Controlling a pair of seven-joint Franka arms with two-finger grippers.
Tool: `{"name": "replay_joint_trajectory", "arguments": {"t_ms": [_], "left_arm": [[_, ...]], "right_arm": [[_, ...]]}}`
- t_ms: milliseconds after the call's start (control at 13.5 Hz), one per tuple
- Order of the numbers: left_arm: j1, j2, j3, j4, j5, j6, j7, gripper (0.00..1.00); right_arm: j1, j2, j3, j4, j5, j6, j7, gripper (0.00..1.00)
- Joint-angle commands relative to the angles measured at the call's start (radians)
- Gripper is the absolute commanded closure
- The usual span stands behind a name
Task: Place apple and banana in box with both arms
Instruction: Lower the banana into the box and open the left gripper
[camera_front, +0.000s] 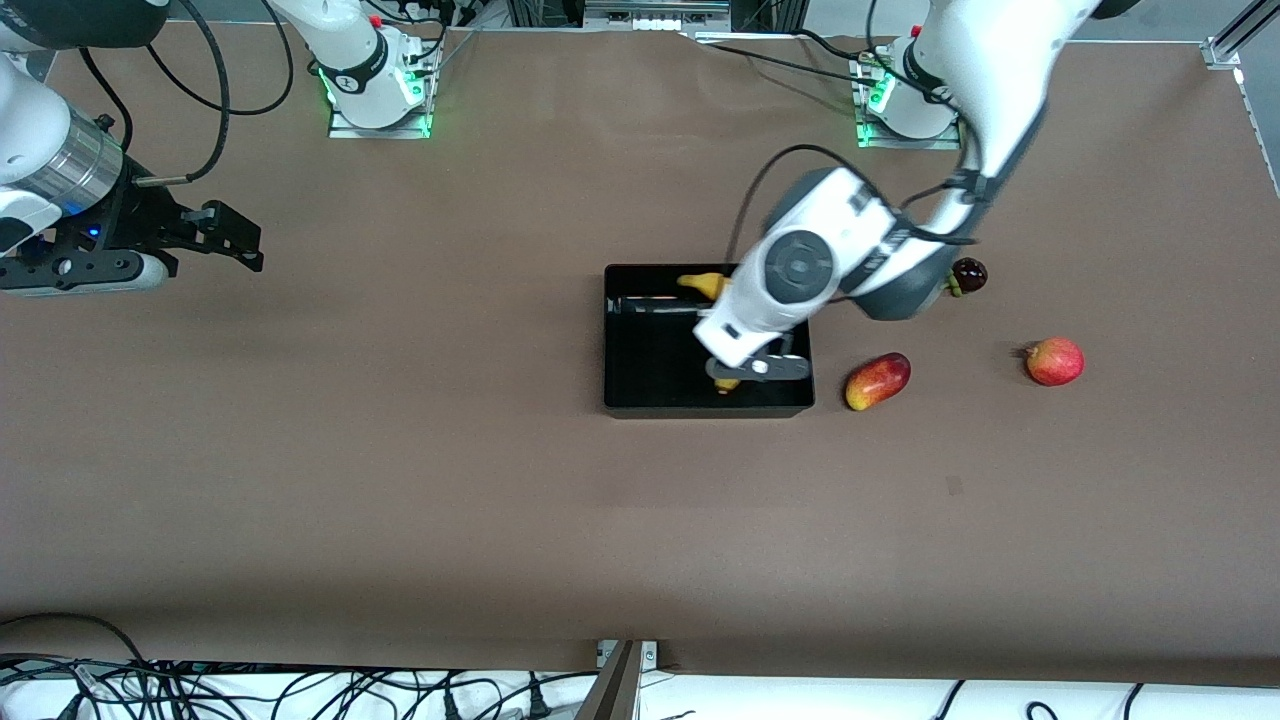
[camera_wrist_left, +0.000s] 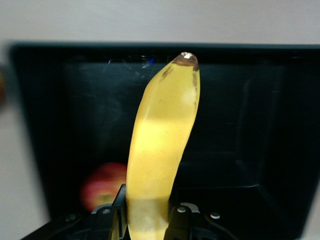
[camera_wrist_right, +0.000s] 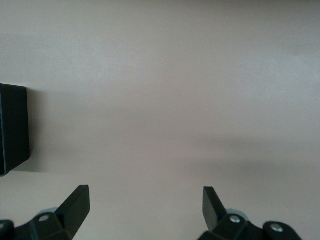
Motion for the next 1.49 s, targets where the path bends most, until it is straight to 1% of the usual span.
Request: {"name": "replay_joint_trajectory", "arguments": {"t_ms": [0, 149, 297, 371, 446, 520, 594, 743, 817, 891, 965, 1114, 1262, 1411], "left_arm": [[-0.054, 0.077, 0.015, 0.048, 0.0, 0.048, -0.03, 1.0], [-0.085, 0.133, 0.019, 0.048, 0.002, 0.121, -0.029, 1.0], [-0.105, 0.14, 0.039, 0.034, 0.015, 0.134, -0.029, 1.0], [-0.109, 0.148, 0.041, 0.032, 0.015, 0.132, -0.029, 0.97], [-0.112, 0.162, 0.042, 0.032, 0.015, 0.132, -0.029, 0.91], [-0.114, 0.169, 0.053, 0.035, 0.015, 0.134, -0.029, 0.59], [-0.114, 0.171, 0.06, 0.037, 0.015, 0.132, -0.024, 0.01], [-0.102, 0.159, 0.059, 0.049, 0.015, 0.123, -0.029, 0.0], [-0.088, 0.132, 0.059, 0.049, 0.014, 0.121, -0.029, 0.0], [-0.068, 0.093, 0.059, 0.049, 0.014, 0.115, -0.029, 0.0], [-0.036, 0.032, 0.061, 0.051, 0.015, 0.074, -0.026, 0.0], [0.057, -0.075, 0.059, 0.07, 0.017, -0.031, -0.013, 0.0], [0.131, -0.111, 0.061, 0.121, 0.028, -0.188, 0.028, 0.0], [0.18, -0.122, 0.061, 0.214, 0.11, -0.324, 0.15, 0.0]], "right_arm": [[0.006, -0.002, -0.005, 0.009, 0.0, -0.021, 0.001, 0.0], [0.006, -0.002, -0.005, 0.009, 0.0, -0.021, 0.001, 0.0], [0.006, -0.002, -0.005, 0.009, 0.0, -0.021, 0.001, 0.0], [0.005, -0.002, -0.005, 0.009, 0.0, -0.021, 0.001, 0.0], [0.006, -0.002, -0.007, 0.009, 0.0, -0.021, 0.001, 0.0], [0.006, -0.002, -0.005, 0.009, 0.0, -0.021, 0.001, 0.0], [0.005, -0.002, -0.007, 0.009, 0.0, -0.021, 0.001, 0.0], [0.005, -0.002, -0.008, 0.009, 0.0, -0.022, 0.002, 0.0], [0.005, -0.002, -0.008, 0.009, 0.0, -0.021, 0.001, 0.0], [0.005, 0.0, -0.008, 0.009, 0.0, -0.021, 0.001, 0.0], [0.005, -0.001, -0.008, 0.009, 0.0, -0.021, 0.001, 0.0], [0.005, 0.0, -0.008, 0.009, -0.001, -0.021, 0.001, 0.0], [0.005, 0.0, -0.008, 0.009, -0.001, -0.021, 0.001, 0.0], [0.005, -0.002, -0.008, 0.009, -0.001, -0.021, 0.001, 0.0]]}}
